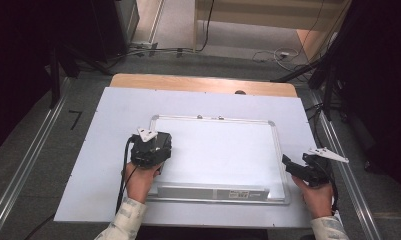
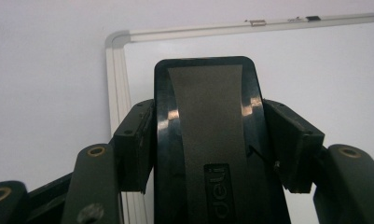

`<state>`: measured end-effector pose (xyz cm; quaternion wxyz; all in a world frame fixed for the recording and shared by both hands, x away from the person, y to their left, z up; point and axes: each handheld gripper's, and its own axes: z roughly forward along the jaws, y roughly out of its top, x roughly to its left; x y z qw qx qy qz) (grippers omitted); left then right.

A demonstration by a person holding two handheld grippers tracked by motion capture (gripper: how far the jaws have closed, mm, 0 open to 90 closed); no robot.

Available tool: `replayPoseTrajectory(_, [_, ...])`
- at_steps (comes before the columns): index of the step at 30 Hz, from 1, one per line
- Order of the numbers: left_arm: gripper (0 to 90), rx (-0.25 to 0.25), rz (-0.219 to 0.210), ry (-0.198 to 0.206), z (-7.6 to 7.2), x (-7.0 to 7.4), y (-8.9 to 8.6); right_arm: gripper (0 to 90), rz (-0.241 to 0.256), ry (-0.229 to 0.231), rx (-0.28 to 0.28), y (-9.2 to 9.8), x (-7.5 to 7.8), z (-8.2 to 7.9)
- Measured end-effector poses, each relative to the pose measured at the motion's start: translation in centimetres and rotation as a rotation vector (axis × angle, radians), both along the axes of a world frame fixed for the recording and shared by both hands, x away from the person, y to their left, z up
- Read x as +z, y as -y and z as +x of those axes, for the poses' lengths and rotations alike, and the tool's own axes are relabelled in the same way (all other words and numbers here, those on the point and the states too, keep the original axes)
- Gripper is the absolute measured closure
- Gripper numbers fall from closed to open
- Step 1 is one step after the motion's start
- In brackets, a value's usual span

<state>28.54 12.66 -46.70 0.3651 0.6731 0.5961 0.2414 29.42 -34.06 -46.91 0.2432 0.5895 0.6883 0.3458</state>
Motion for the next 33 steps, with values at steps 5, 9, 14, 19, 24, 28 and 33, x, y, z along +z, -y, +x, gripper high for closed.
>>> replayPoseTrajectory(5, [39.6,0.019,0.002,-0.018,-0.6,-0.8,0.1,20.2,0.003,-0.003,0.003,-0.1,0.0,0.0])
replayPoseTrajectory(9, [39.6,0.051,-0.005,-0.008,-1.5,-0.8,0.3,20.2,0.001,-0.003,0.003,-0.2,0.0,0.1])
replayPoseTrajectory(14, [39.6,0.069,0.016,-0.01,-2.2,-1.0,0.6,20.2,0.0,-0.001,0.01,-0.3,0.0,0.2])
replayPoseTrajectory(19, [39.6,0.083,0.029,-0.013,-2.5,-1.5,0.8,20.2,0.001,-0.002,0.009,-0.3,0.0,0.2])
replayPoseTrajectory(24, [39.5,0.085,0.012,-0.039,-2.6,-2.0,0.9,20.2,0.0,-0.001,0.011,-0.3,0.0,0.2])
replayPoseTrajectory(28, [39.5,0.095,0.007,-0.056,-2.9,-2.4,0.9,20.2,0.0,-0.002,0.01,-0.3,0.0,0.2])
replayPoseTrajectory(33, [39.6,0.108,0.024,-0.064,-3.2,-2.8,1.0,20.2,0.0,-0.003,0.01,-0.3,0.0,0.2])
